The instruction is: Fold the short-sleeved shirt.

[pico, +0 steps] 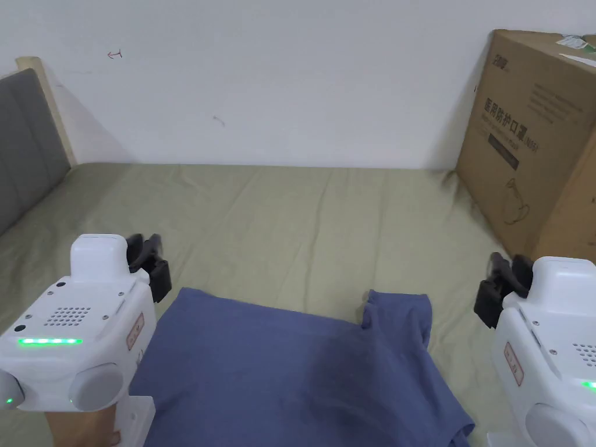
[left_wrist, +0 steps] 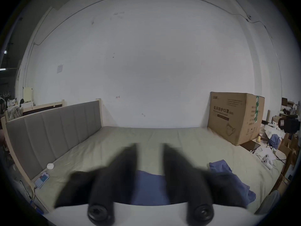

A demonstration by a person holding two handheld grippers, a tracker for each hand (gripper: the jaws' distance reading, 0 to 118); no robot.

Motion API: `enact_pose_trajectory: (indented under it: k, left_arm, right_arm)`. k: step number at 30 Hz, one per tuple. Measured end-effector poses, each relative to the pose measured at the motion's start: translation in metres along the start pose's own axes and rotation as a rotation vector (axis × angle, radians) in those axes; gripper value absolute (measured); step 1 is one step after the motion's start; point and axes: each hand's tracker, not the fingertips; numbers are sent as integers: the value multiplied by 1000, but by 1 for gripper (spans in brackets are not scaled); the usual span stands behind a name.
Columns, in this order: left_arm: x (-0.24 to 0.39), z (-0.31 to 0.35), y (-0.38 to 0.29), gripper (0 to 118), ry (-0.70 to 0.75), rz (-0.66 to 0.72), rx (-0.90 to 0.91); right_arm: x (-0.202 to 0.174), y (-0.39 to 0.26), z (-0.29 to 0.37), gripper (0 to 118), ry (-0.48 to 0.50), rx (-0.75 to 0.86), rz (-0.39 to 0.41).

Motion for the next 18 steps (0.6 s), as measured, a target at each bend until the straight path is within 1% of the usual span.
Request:
enact_pose_trajectory:
  k: [1,2,4,7,10,11,14,18]
  left_arm:
    - [3,-6,-1,0,-17,-13,-30]
    - [6,-12,-4,0,-46,-30,-50]
    - [10,-24,-8,0,-55,-40,-65]
    - [10,-56,-14,0,-76,-26,-147]
    - [4,-103,-22,0,-66,12,-252]
    - [0,-123,-26,0,-76,29,-320]
    - [-14,-179,-45,0,-70,68,-448]
    - [-33,-243,-71,1,-47,73,-603]
  right_arm:
    - [0,-1,-2,0,1,1,6]
    - [0,-3,-4,0,5,7,3]
    - [1,-3,-12,0,26,3,-8]
    - [-1,-6,-30,0,19,-9,6]
    - [-2,-10,-52,0,18,-27,16]
    - [-2,-12,-61,0,19,-35,14]
    - [-1,-19,-86,0,19,-65,1]
    - [-1,-31,-119,0,16,-104,14]
